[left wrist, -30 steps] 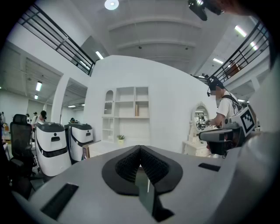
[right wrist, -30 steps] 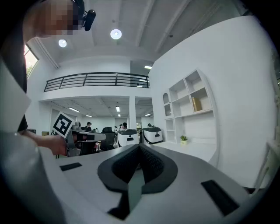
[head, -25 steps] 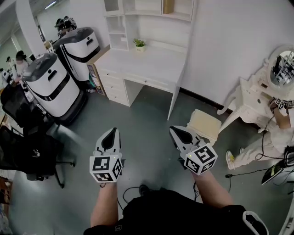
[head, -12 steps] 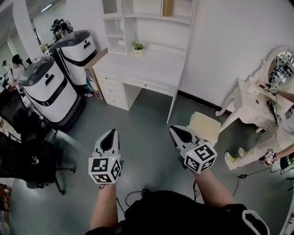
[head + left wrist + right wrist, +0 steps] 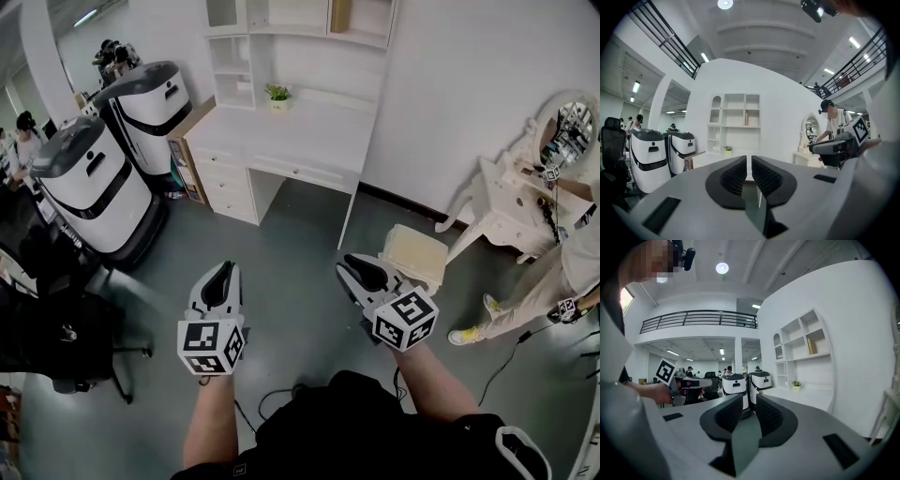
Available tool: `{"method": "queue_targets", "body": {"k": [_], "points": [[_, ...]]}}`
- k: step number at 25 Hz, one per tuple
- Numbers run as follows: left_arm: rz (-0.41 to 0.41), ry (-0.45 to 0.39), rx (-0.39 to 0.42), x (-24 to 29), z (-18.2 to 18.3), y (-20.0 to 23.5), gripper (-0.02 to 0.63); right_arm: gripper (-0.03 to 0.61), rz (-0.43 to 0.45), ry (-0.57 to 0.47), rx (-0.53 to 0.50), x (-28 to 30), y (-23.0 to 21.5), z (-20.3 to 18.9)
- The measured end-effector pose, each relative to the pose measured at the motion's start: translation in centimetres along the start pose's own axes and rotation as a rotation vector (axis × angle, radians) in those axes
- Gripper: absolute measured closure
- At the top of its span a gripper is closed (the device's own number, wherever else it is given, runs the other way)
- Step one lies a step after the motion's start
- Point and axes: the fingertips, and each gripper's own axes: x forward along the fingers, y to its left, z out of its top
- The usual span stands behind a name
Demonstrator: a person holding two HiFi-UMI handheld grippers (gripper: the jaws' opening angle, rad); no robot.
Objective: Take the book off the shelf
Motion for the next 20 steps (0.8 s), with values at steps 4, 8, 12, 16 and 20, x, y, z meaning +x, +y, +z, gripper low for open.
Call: {"method": "queue_targets", "body": {"k": [4,8,12,16,20], "points": [[0.002,-0.007,-0.006,-0.4,-0.2,0.6,0.591,0.477,-0.001,0.015,0.000,0.4,0.5,-0.4],[0.006,-0.004,-0.009,-0.4,-0.6,1.5,0.591,0.450,0.007,0.023,-0.010,1.5,0.8,-0.2],[0.029,-0.001,-0.023,0.3,-0.8,2.7,0.592,0.426,0.022,0.024,-0.015,3.3,0.5,0.0],[0.057,0.007,-0.013,2.3,-0.8,3.8,0.592,0.383,0.028,0.021,-0.006,5.7,-1.3,0.0],[0.073,0.020,-0.012,5.9,-0.4,5.2,0.433,0.329,0.039,0.016,0.010,8.7,-4.0,-0.1]]}}
